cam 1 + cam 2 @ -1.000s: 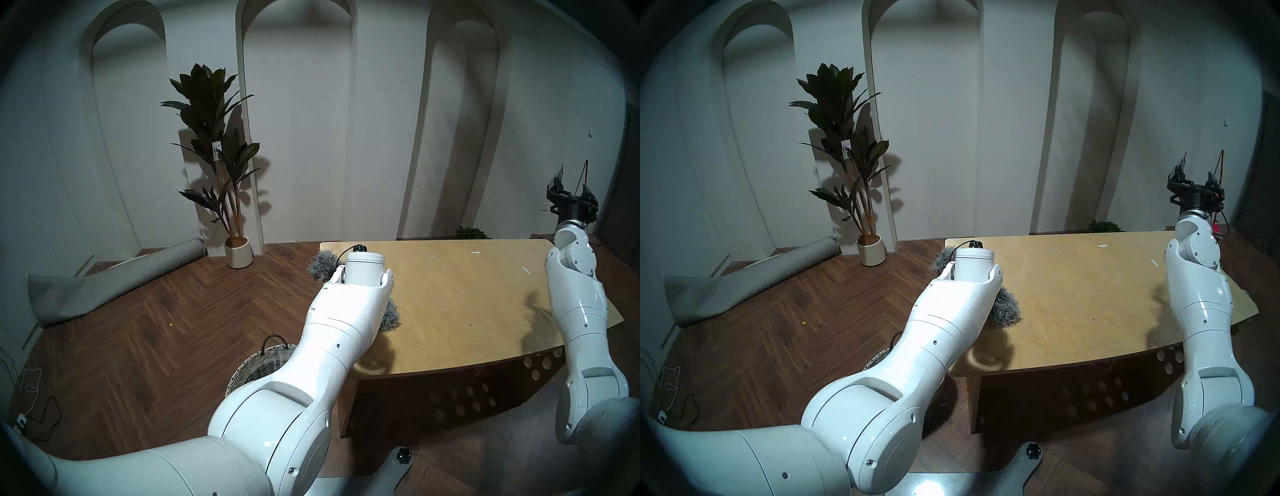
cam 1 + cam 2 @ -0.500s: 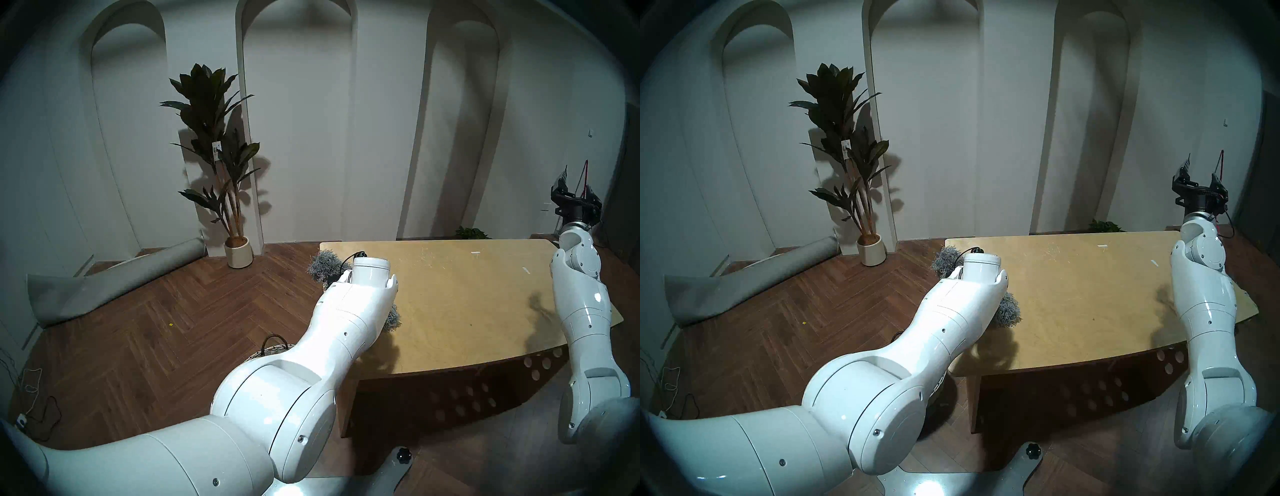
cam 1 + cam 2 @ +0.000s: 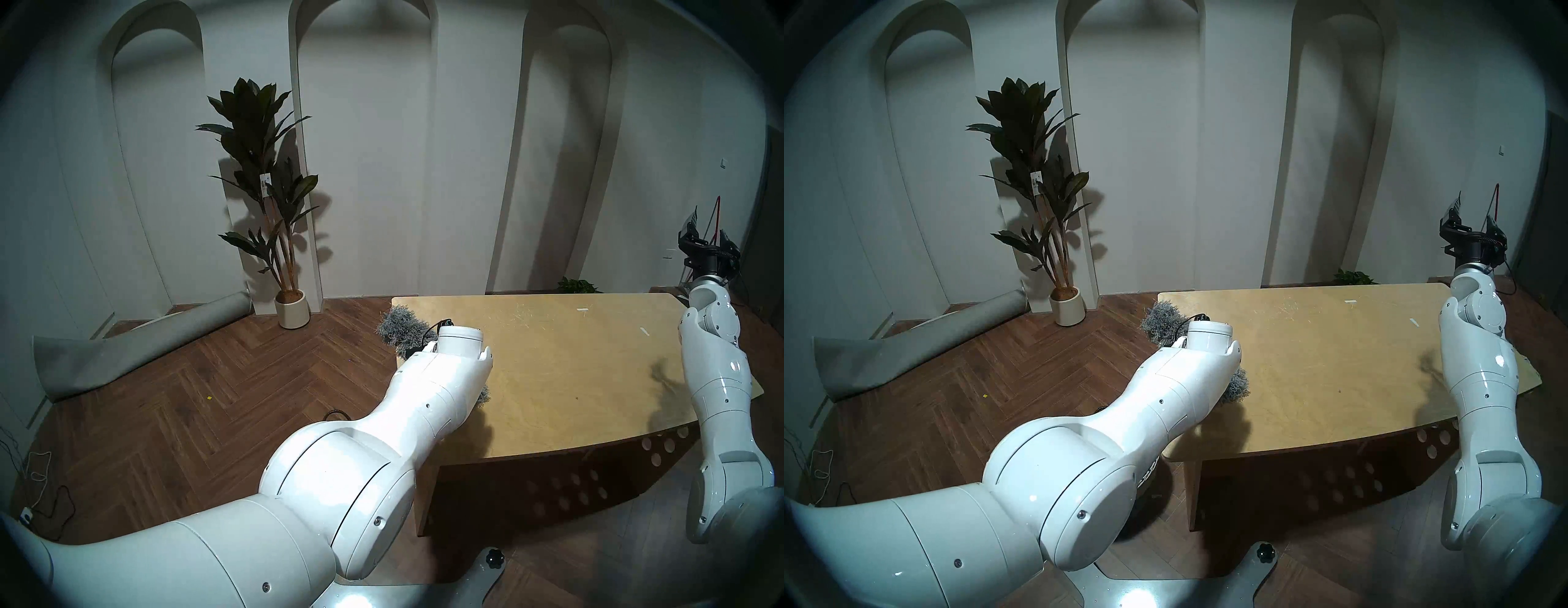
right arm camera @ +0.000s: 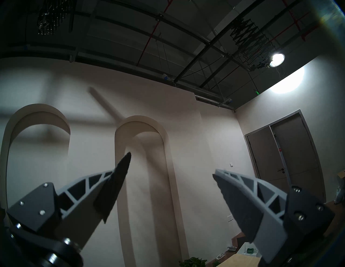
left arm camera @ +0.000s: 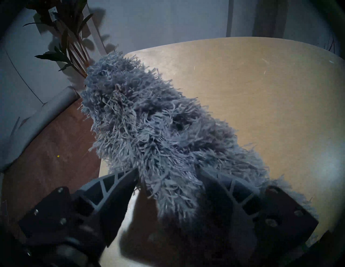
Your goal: Load the items into the basket from the rear
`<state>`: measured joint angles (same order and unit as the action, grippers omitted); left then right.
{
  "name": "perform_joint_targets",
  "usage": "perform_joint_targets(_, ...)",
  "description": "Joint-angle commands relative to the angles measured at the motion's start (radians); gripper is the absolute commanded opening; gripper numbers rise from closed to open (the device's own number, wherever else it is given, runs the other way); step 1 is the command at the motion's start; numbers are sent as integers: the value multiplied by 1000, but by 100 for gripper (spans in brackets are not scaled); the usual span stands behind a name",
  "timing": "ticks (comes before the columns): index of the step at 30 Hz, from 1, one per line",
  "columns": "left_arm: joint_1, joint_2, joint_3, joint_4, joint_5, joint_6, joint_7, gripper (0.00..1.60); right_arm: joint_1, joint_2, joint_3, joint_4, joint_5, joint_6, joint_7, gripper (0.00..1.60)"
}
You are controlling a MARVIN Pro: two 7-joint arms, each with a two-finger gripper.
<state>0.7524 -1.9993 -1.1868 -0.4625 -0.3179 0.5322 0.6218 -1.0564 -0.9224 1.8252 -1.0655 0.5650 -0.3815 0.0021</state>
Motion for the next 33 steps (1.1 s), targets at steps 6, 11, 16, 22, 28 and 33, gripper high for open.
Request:
perform_joint_targets(6, -63, -8, 25, 67, -82, -60, 27, 78, 6, 15, 9, -2, 19, -11, 42, 160)
perform_joint_targets(11, -63, -8, 19, 103, -125, -102, 33, 0, 3, 14, 14, -4, 28, -14, 55, 160)
perform_joint_targets(16, -73, -8, 28, 132, -155, -141, 42, 0, 0, 11, 16, -6, 35, -18, 68, 160)
perform_joint_targets(22, -80, -8, 50, 135, -184, -199, 59, 0, -5, 2, 12, -17, 39, -21, 76, 160)
perform_joint_targets(28, -78, -8, 66, 126, -186, -258, 111, 0, -7, -10, 5, -32, 40, -22, 77, 160)
perform_joint_targets(33, -47, -8, 72, 92, -176, -274, 161, 0, -12, -23, -6, -47, 38, -19, 75, 160)
